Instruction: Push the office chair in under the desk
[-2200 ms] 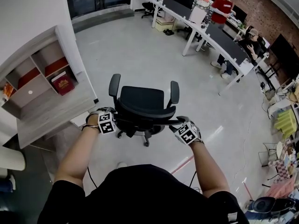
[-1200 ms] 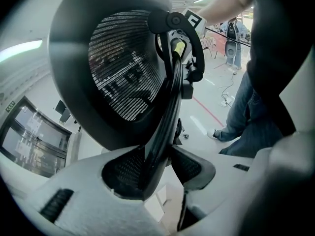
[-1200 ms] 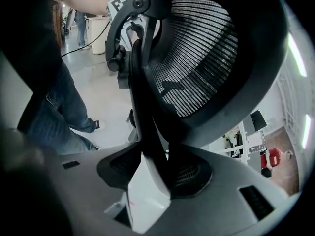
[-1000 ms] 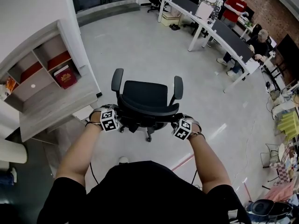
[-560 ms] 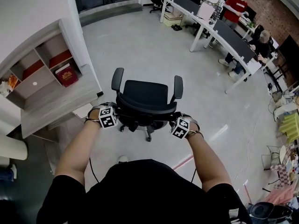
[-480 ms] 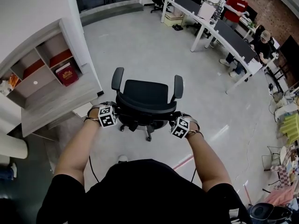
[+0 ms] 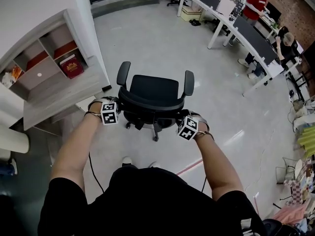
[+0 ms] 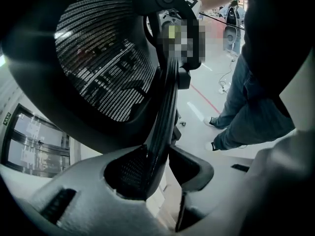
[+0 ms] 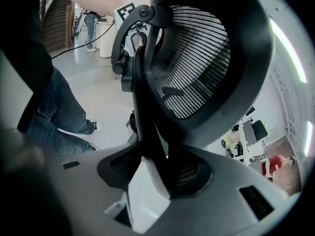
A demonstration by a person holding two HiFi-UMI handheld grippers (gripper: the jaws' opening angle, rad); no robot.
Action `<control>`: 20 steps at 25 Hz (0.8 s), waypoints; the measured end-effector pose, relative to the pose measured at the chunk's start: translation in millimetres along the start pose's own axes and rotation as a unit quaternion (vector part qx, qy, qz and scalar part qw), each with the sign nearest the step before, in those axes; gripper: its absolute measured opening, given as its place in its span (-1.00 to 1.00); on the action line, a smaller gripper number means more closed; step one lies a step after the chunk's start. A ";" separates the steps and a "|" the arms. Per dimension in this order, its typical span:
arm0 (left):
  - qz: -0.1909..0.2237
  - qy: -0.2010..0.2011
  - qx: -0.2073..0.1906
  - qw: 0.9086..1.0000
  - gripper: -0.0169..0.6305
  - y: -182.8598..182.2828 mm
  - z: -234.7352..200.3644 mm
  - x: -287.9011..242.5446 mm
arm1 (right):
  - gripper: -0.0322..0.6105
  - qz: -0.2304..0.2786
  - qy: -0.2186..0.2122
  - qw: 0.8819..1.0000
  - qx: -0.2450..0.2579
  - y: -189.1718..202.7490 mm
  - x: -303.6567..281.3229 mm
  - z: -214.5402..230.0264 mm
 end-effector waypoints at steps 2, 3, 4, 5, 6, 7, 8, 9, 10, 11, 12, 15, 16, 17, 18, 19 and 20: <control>-0.005 -0.006 -0.001 1.000 -0.50 -4.1 1.5 0.9 | -0.35 0.001 -0.001 1.000 -0.001 2.4 2.5 0.5; -0.007 -0.009 -0.002 1.000 -0.50 -4.8 2.7 0.2 | -0.35 0.002 -0.001 1.000 -0.002 2.9 2.8 -0.4; -0.009 -0.011 -0.004 1.000 -0.50 -4.4 4.0 -0.8 | -0.35 0.003 -0.002 1.000 -0.003 2.8 2.4 -1.6; -0.011 -0.011 -0.006 1.000 -0.50 -3.4 5.0 -1.5 | -0.35 0.004 -0.002 1.000 -0.004 2.1 1.7 -2.7; -0.013 -0.012 -0.007 1.000 -0.50 -2.5 5.5 -1.8 | -0.35 0.004 -0.001 1.000 -0.005 1.4 1.3 -3.4; -0.015 -0.011 -0.007 1.000 -0.50 -2.3 5.6 -1.5 | -0.35 0.005 -0.001 1.000 -0.005 0.9 1.6 -3.5; -0.015 -0.011 -0.008 1.000 -0.50 -2.7 5.9 -1.0 | -0.35 0.004 -0.002 1.000 -0.004 0.7 2.7 -3.7; -0.014 -0.010 -0.009 1.000 -0.50 -3.0 6.9 -0.2 | -0.35 0.004 -0.003 1.000 -0.004 0.6 4.3 -4.4; -0.013 -0.009 -0.009 1.000 -0.50 -2.8 8.4 0.8 | -0.35 0.005 -0.005 1.000 -0.004 0.2 5.9 -5.8; -0.012 -0.008 -0.010 1.000 -0.50 -1.9 10.1 1.8 | -0.35 0.005 -0.006 1.000 -0.005 -0.4 7.1 -7.7; -0.010 -0.008 -0.010 1.000 -0.50 -0.8 11.9 2.7 | -0.35 0.006 -0.006 1.000 -0.005 -1.1 8.1 -9.9; -0.004 -0.008 -0.013 1.000 -0.50 2.2 15.5 4.6 | -0.35 0.004 -0.002 1.000 -0.010 -3.4 10.7 -15.9; -0.002 -0.007 -0.014 1.000 -0.50 3.7 16.6 5.4 | -0.35 0.003 -0.002 1.000 -0.013 -5.1 11.6 -18.0; 0.000 -0.006 -0.015 1.000 -0.50 5.9 18.1 6.4 | -0.35 0.001 -0.003 1.000 -0.015 -7.3 12.4 -20.6; 0.002 -0.005 -0.016 1.000 -0.50 8.5 19.8 7.5 | -0.35 0.000 -0.003 1.000 -0.018 -9.8 13.1 -23.7; 0.003 -0.003 -0.017 1.000 -0.50 11.0 21.8 8.8 | -0.34 -0.001 -0.004 1.000 -0.020 -12.3 14.1 -27.2; 0.004 -0.001 -0.018 1.000 -0.50 13.2 23.9 10.2 | -0.34 -0.002 -0.005 1.000 -0.022 -14.6 15.5 -30.9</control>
Point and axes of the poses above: the fingertips, and each gripper's own axes: x backward along the fingers, z to its right, y out of its underside, the point moved 9 cm from there along x, backward along the fingers, and after that the axes turned 10 degrees about x, right-handed, at the moved point
